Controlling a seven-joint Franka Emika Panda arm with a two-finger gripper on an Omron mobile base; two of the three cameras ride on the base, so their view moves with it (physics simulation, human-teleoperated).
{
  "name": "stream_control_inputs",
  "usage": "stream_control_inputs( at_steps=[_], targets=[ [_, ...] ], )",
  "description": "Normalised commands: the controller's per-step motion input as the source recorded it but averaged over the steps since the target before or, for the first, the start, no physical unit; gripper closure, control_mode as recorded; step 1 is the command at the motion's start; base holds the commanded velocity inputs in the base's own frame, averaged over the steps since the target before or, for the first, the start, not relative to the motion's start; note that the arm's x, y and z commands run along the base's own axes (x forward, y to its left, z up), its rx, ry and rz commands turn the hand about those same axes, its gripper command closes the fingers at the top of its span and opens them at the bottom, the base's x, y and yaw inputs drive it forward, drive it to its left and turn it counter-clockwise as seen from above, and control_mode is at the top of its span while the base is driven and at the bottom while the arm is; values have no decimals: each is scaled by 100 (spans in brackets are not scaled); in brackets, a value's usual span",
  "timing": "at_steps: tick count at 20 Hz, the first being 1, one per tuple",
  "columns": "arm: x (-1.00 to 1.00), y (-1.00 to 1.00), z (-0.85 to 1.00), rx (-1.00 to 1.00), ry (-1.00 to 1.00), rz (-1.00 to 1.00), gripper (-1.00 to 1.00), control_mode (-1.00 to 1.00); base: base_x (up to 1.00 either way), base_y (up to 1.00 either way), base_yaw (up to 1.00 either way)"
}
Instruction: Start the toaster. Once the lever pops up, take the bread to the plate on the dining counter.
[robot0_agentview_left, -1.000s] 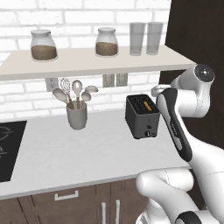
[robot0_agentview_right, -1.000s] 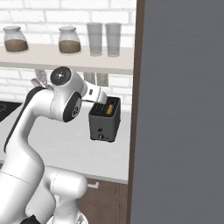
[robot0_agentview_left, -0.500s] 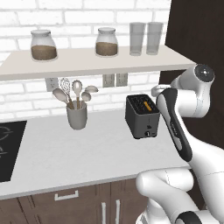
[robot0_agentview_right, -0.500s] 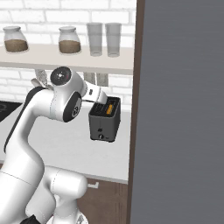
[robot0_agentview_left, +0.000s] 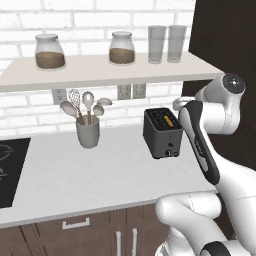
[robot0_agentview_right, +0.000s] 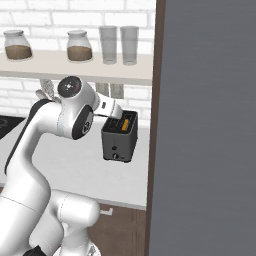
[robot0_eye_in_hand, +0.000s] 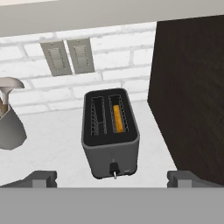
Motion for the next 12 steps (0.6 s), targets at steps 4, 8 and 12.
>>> stream_control_inputs(
  at_steps=[4,8,12],
  targets=[
    [0,0,0,0,0,0,-100,-100,0,0,0],
    [0,0,0,0,0,0,-100,-100,0,0,0],
    [0,0,0,0,0,0,-100,-100,0,0,0]
  ],
)
